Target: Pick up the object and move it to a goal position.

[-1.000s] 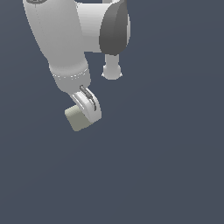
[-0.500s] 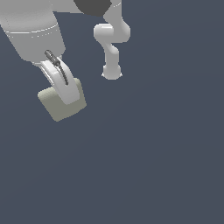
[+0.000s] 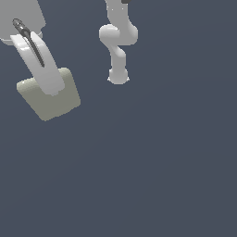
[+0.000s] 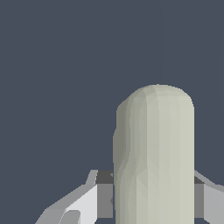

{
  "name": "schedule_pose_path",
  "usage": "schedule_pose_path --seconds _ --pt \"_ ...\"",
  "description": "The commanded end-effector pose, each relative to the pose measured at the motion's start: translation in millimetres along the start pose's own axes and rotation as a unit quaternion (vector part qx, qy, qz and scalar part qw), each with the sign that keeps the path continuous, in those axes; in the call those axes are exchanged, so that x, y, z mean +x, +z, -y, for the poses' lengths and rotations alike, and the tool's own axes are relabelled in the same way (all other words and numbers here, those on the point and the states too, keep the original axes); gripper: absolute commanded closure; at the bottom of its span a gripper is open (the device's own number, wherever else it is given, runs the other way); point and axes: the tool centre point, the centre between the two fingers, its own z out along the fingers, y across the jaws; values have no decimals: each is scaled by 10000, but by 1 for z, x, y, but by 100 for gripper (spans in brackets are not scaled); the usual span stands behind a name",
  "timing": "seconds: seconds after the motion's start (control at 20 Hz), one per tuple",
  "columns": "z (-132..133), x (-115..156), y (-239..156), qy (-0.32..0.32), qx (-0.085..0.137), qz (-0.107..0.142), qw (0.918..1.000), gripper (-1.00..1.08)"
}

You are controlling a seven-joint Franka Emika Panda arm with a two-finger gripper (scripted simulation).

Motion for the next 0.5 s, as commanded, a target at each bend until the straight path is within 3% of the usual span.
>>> schedule_pose_path --seconds 0.0,0.45 --pt "-1 3 -7 -3 -1 1 10000 108" --pt "-2 8 -16 -3 -1 1 10000 108"
